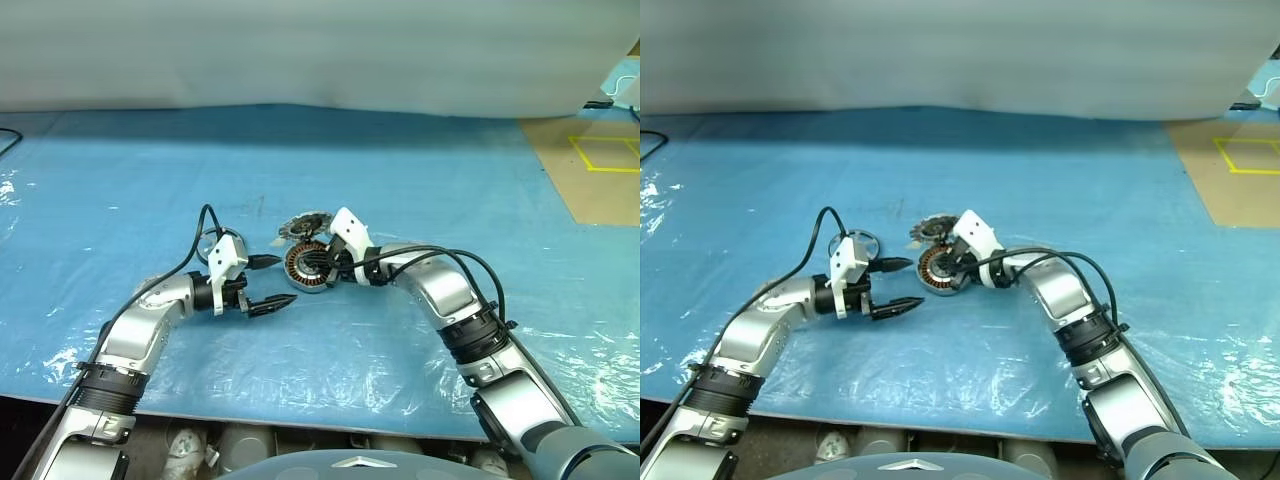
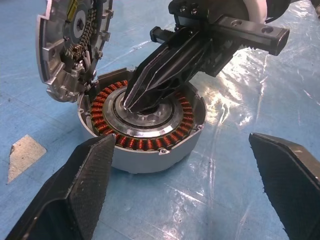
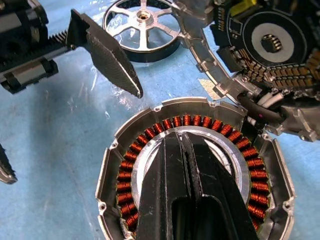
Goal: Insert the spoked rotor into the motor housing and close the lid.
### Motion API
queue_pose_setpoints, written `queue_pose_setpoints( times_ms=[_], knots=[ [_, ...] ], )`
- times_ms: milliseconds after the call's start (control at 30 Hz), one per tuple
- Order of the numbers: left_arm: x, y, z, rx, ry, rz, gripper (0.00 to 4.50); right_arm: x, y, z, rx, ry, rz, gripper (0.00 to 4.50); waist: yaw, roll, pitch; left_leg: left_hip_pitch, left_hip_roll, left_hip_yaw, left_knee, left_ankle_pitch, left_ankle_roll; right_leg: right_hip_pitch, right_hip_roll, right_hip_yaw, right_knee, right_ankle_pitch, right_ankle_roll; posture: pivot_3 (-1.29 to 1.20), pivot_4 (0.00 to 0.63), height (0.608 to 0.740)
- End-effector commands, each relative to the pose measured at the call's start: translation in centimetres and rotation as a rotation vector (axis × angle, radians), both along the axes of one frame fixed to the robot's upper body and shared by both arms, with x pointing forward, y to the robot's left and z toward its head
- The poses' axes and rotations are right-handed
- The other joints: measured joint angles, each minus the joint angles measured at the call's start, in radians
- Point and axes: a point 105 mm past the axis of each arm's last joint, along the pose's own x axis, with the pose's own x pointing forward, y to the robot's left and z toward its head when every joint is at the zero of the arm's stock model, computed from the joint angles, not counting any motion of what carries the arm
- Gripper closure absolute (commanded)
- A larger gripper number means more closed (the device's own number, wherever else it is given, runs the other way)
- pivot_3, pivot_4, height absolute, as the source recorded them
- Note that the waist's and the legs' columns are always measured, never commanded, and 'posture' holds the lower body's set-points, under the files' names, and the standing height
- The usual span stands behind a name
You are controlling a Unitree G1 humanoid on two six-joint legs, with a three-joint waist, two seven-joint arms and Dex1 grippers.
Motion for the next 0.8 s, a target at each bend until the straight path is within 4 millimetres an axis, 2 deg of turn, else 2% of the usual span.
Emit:
queue_pose_setpoints(
  times_ms=[33,200,300,367,500,633,733,800],
  knots=[
    [0.0,-0.1,0.7,-0.003,-0.037,-0.015,0.0,0.6,-0.5,-0.8,-0.036,-0.009,-0.036,4.47,0.0,0.0,0.0,0.0,0.0,0.0,0.0,0.0,0.0,0.0,0.0,0.0,0.0,0.0,0.0,0.0,0.15,0.74],
    [0.0,-0.2,0.7,-0.002,-0.038,-0.014,0.0,0.6,-1.3,-2.7,-0.133,-0.015,-0.038,4.47,-0.002,0.0,0.0,0.002,0.0,0.0,0.0,0.0,0.0,0.001,0.0,0.001,0.001,0.0,0.0,0.0,0.15,0.74],
    [0.1,-0.3,0.8,-0.002,-0.041,-0.013,0.0,0.2,-1.6,-4.1,-0.138,0.089,-0.075,4.47,-0.002,0.0,0.0,0.005,0.0,0.0,0.001,0.0,0.0,0.004,0.0,0.001,0.001,0.0,0.0,0.0,0.15,0.74],
    [0.1,-0.3,0.8,-0.002,-0.042,-0.012,0.0,0.2,-1.7,-4.4,-0.116,0.148,-0.102,4.47,-0.002,0.0,0.0,0.007,0.0,0.0,0.001,0.0,0.0,0.006,0.0,0.001,0.001,0.0,0.0,0.0,0.15,0.74],
    [0.1,-0.3,0.9,0.0,-0.044,-0.011,0.0,1.0,-2.2,-3.9,-0.02,0.31,-0.208,4.47,-0.001,0.0,0.0,0.009,0.0,0.0,0.001,0.0,0.0,0.008,0.0,0.002,0.001,0.0,0.0,0.0,0.15,0.74],
    [0.2,-0.2,0.9,0.001,-0.043,-0.011,0.0,1.4,-2.8,-4.2,-0.016,0.408,-0.273,4.47,-0.001,0.0,0.0,0.01,0.0,0.0,0.001,0.0,0.0,0.008,0.0,0.002,0.001,0.0,0.0,0.0,0.15,0.74],
    [0.2,-0.2,0.9,0.002,-0.045,-0.013,0.0,0.8,-2.7,-4.5,-0.067,0.353,-0.234,4.47,0.002,0.0,0.0,0.01,0.0,0.0,0.0,0.0,0.0,0.009,-0.001,0.002,0.001,0.0,0.0,0.0,0.15,0.74],
    [0.2,-0.2,0.9,0.001,-0.045,-0.015,0.0,0.1,-1.5,-2.6,0.028,0.292,-0.149,4.47,0.002,0.0,0.0,0.011,0.0,0.0,0.0,0.0,0.0,0.01,-0.001,0.002,0.0,0.0,0.0,0.0,0.15,0.74]
  ],
)
